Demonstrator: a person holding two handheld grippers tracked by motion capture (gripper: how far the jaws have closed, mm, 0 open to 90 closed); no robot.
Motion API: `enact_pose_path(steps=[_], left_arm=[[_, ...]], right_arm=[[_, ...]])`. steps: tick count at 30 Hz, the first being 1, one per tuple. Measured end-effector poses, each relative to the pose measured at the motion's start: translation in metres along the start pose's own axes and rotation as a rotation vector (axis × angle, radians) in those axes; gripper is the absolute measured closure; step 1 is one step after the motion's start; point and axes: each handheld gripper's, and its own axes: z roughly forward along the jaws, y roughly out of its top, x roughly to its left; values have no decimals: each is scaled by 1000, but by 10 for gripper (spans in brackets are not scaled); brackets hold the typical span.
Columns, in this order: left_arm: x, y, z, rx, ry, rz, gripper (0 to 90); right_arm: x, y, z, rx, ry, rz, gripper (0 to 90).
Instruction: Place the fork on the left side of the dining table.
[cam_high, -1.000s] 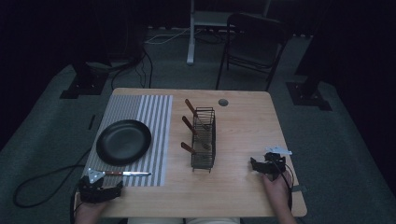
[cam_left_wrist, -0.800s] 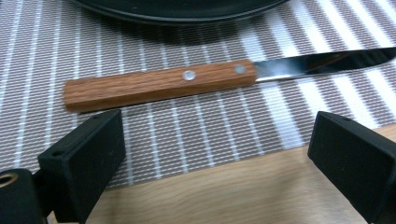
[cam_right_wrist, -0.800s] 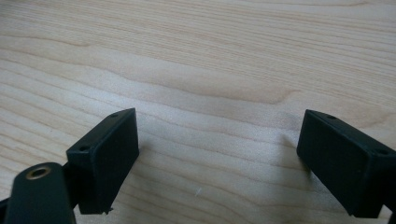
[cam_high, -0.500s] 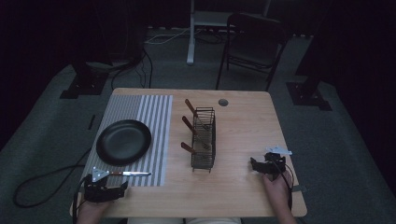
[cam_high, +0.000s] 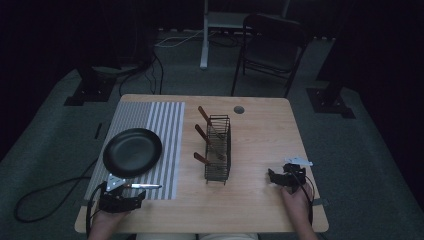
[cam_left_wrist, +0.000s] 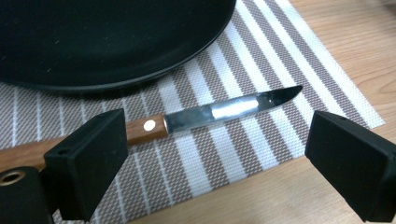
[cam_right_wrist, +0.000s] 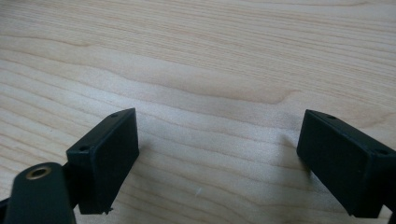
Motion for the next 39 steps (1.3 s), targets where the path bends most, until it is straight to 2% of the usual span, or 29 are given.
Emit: enact_pose_path(steps=[8, 12, 18, 19, 28, 30, 31, 33, 39], left_arm=[[-5, 18, 0, -12, -11, 23, 60], [-8, 27, 0, -18, -48, 38, 61], [-12, 36, 0, -27, -63, 53, 61], [-15, 43, 1, -30, -82, 68, 61], [-24, 64, 4, -49, -109, 103, 61], [-24, 64, 4, -49, -109, 103, 61], [-28, 71, 5, -53, -119, 117, 61], [-29, 73, 6, -53, -127, 123, 61], [-37, 92, 5, -74, -172, 182, 61]], right_arm=[[0, 0, 0, 0, 0, 0, 124], [0, 0, 0, -1, 0, -1, 124], [0, 0, 0, 0, 0, -1, 124], [0, 0, 0, 0, 0, -1, 124], [0, 0, 0, -1, 0, -2, 124], [0, 0, 0, -1, 0, -2, 124], [0, 0, 0, -1, 0, -2, 124], [0, 0, 0, -1, 0, -1, 124], [0, 0, 0, -1, 0, -2, 124]])
